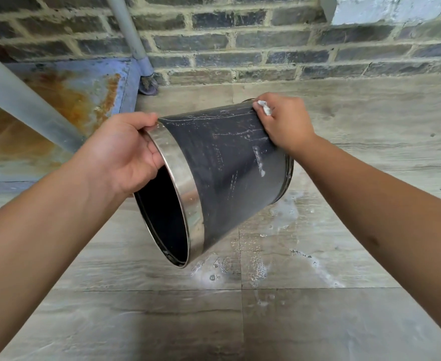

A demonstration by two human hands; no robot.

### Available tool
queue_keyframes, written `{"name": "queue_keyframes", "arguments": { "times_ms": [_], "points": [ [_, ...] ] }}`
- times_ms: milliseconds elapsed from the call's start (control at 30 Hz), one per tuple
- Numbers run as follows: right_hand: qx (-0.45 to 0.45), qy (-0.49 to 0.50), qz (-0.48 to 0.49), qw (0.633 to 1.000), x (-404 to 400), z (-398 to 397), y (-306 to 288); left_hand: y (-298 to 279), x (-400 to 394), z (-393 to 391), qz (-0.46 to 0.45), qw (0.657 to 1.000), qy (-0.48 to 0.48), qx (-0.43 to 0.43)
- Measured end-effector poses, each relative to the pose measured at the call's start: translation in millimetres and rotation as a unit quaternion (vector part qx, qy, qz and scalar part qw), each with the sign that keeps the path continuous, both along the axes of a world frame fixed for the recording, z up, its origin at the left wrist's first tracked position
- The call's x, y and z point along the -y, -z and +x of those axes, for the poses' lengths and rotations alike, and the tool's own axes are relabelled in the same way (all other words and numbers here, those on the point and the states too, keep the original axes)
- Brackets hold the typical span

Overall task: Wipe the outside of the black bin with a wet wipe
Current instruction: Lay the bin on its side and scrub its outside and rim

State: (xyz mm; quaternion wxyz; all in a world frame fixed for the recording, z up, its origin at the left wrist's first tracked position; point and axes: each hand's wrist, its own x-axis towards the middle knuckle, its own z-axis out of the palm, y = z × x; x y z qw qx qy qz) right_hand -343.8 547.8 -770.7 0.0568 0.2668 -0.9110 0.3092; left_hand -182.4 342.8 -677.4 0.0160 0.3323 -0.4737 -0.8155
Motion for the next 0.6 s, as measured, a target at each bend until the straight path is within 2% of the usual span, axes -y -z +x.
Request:
{"name": "queue_keyframes", "arguments": {
  "times_ms": [67,100,167,200,267,367,433,467,533,600],
  "points": [
    [0.037,0.070,-0.012,0.997,-6.0,-9.5,4.3,-0.3,5.6,-1.0,0.018,1.000,-0.013,-0.007],
    [0.072,0.122,-0.069,0.988,-8.3,-11.3,4.0,-0.5,5.4,-1.8,0.021,1.000,-0.014,-0.013],
    [0.139,0.208,-0.221,0.943,-6.8,-9.2,1.0,2.1,-2.6,-2.2,0.000,1.000,0.010,-0.023],
    [0.155,0.219,-0.262,0.927,-2.6,-3.4,-1.7,4.6,-9.0,-1.0,-0.030,0.999,0.029,-0.022],
    [0.144,0.179,-0.270,0.935,9.2,19.5,-13.4,10.9,-21.9,3.6,-0.078,0.996,0.046,-0.022],
    [0.004,0.049,-0.241,0.969,31.9,76.4,-35.2,17.3,-28.1,8.4,-0.066,0.996,0.042,-0.034],
    [-0.093,-0.089,-0.176,0.976,50.0,111.0,-36.3,19.3,-26.1,6.9,-0.026,0.999,0.031,-0.018],
    [-0.112,-0.145,-0.125,0.975,58.8,121.9,-31.6,20.5,-26.3,5.9,-0.012,1.000,0.027,-0.001],
    [-0.105,-0.167,-0.082,0.977,70.1,126.9,-19.8,22.7,-25.8,5.7,0.008,1.000,0.018,0.020],
    [-0.088,-0.122,-0.097,0.984,67.9,111.7,-6.8,26.1,-23.9,6.8,0.034,0.999,0.009,0.023]
  ]
}}
